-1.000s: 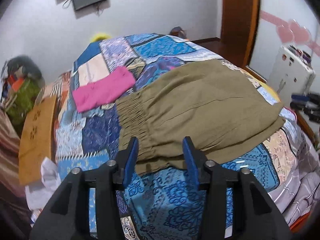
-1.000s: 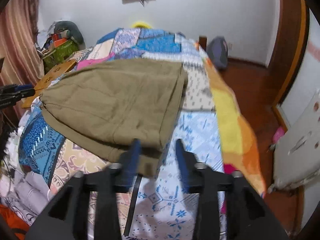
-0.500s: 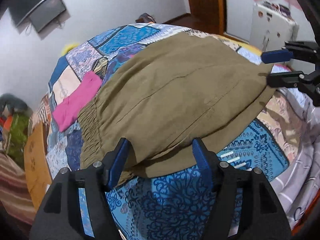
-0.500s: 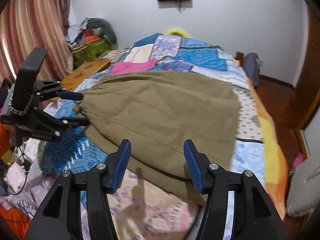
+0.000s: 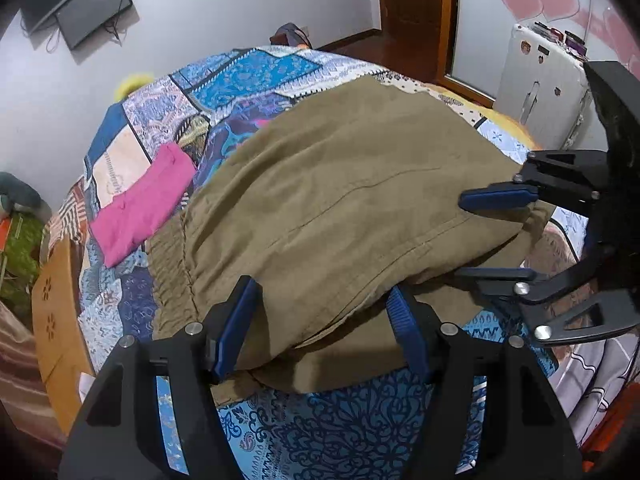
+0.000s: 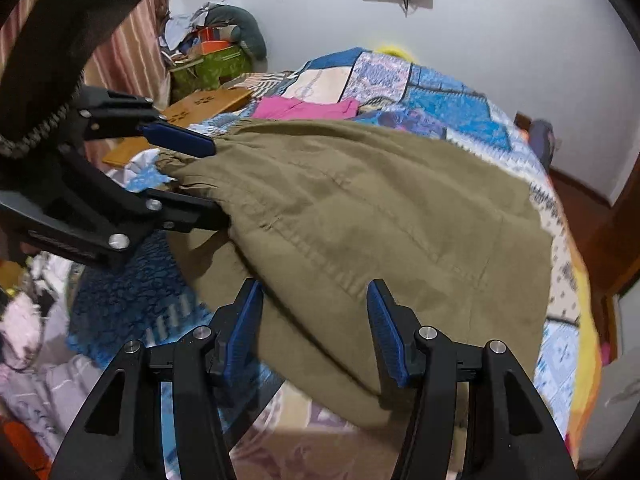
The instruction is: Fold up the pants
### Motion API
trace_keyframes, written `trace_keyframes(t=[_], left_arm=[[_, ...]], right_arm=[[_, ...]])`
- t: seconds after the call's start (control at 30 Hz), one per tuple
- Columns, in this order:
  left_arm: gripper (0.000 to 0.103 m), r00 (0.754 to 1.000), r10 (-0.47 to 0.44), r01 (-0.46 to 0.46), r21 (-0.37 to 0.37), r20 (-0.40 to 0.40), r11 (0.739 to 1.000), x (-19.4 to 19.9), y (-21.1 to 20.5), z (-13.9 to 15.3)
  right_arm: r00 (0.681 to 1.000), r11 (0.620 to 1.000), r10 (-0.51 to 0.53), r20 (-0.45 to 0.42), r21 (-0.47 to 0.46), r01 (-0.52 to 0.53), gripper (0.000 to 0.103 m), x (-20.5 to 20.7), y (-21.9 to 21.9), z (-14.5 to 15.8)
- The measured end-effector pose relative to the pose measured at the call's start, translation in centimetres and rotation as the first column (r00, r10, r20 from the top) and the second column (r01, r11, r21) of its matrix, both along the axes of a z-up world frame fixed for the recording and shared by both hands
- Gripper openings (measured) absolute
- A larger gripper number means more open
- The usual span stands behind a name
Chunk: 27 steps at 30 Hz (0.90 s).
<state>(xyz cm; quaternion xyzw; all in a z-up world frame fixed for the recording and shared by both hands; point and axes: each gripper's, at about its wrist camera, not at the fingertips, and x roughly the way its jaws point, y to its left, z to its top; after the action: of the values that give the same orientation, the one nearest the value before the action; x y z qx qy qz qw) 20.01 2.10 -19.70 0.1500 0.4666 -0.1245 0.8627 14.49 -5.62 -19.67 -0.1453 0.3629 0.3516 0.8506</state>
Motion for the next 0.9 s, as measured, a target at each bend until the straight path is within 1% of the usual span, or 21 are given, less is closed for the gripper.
trace_keyframes(t=[0.03,0.07,0.1,0.13,0.17,0.27,0.33,0.43,0.47,0.5,0.53,0.6,0.67,0.7,0.8,0.9], left_arm=[[0.067,1.000,-0.001,0.001,-0.004,0.004,1.000,-0.1,-0.1,0.2],[0.067,1.000,-0.004,0.004,-0.009,0.005,1.000,-0.2,-0.1,0.3],[0.067,1.000,-0.009,0.009,-0.018,0.005,1.000,-0.3,-0.1,0.3],[0.067,1.000,-0.016,0.016,-0.025,0.004,1.000,-0.4,-0.2,0.4],[0.067,1.000,-0.029,0.029,-0.026,0.005,0.999,-0.7,-0.5,0.3],[0.067,0.999,-0.051,0.051,-0.012,0.008,0.999,-1.3,-1.3,-0.3],[0.067,0.999,-0.049,0.049,0.028,0.013,0.998,-1.2,-2.0,-1.0],[0.066,0.999,-0.027,0.024,0.065,0.044,0.998,-1.0,-2.3,-1.4],[0.059,0.998,-0.020,0.016,0.071,0.056,0.997,-1.0,-2.4,-1.3],[0.049,0.998,-0.013,0.009,0.071,0.069,0.997,-1.0,-2.4,-1.2],[0.046,0.997,-0.010,0.006,0.062,0.071,0.998,-1.0,-2.3,-1.0],[0.036,0.998,-0.014,0.012,0.021,0.066,1.000,-1.2,-2.0,-0.6],[0.031,0.997,-0.031,0.029,0.021,0.069,0.999,-1.8,-2.1,-0.4],[0.029,0.997,-0.039,0.037,0.022,0.063,0.999,-2.0,-2.2,-0.5],[0.028,0.998,-0.056,0.056,0.015,0.041,0.998,-2.8,-2.4,-0.9],[0.028,0.998,-0.054,0.054,0.004,0.026,0.999,-3.2,-2.4,-1.4]], right_arm=[[1.000,1.000,0.002,0.012,-0.007,-0.001,0.051,0.1,0.2,0.0],[1.000,1.000,0.002,0.020,-0.009,-0.002,0.049,0.2,0.2,0.1],[1.000,1.000,0.005,0.024,-0.002,-0.005,0.044,0.3,0.0,0.2],[1.000,1.000,0.008,0.023,0.005,-0.008,0.032,0.5,0.0,0.4],[1.000,1.000,0.008,0.022,0.013,-0.008,0.024,0.5,-0.1,0.6],[0.999,1.000,0.010,0.038,0.029,-0.011,0.018,0.4,-0.2,1.3],[0.999,0.999,0.012,0.046,0.037,-0.013,0.016,0.1,-0.3,1.6],[0.999,0.999,0.023,0.043,0.043,-0.025,0.011,-0.1,-0.2,1.9],[0.999,0.999,0.026,0.043,0.039,-0.028,0.010,-0.2,-0.2,1.9],[0.999,0.999,0.028,0.043,0.037,-0.030,0.010,-0.3,-0.2,1.9],[0.999,0.999,0.030,0.042,0.038,-0.031,0.010,-0.2,-0.2,2.0],[0.999,0.999,0.032,0.040,0.041,-0.034,0.009,-0.5,-0.4,2.0],[0.999,0.999,0.033,0.042,0.038,-0.035,0.009,-0.7,-0.5,2.1],[0.999,0.999,0.035,0.038,0.039,-0.036,0.009,-0.9,-0.6,2.1],[0.999,0.998,0.039,0.024,0.041,-0.040,0.009,-1.2,-0.9,2.0],[0.999,0.999,0.044,0.017,0.027,-0.044,0.009,-1.7,-0.9,1.5]])
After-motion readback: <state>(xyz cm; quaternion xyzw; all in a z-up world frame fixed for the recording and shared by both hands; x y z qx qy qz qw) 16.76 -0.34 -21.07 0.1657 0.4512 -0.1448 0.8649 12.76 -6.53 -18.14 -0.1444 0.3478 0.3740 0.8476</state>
